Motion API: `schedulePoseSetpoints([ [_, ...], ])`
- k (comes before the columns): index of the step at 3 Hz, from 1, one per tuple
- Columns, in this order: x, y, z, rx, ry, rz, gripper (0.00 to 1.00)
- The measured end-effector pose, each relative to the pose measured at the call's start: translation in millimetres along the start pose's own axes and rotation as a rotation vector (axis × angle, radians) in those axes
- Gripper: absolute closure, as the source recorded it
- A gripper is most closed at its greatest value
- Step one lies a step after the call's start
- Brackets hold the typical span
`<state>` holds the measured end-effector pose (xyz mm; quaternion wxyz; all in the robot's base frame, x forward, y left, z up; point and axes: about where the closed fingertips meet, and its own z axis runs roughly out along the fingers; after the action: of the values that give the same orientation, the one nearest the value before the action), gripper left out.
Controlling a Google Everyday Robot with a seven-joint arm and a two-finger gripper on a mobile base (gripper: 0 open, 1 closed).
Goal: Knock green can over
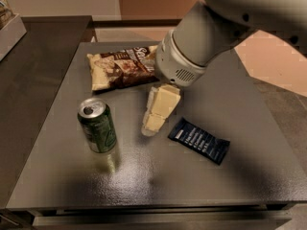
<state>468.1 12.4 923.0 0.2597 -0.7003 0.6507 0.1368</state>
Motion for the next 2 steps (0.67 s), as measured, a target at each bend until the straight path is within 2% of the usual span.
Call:
schedulePoseSetpoints([
  [2, -43, 19, 39, -0.117, -0.1, -0.093, 0.0],
])
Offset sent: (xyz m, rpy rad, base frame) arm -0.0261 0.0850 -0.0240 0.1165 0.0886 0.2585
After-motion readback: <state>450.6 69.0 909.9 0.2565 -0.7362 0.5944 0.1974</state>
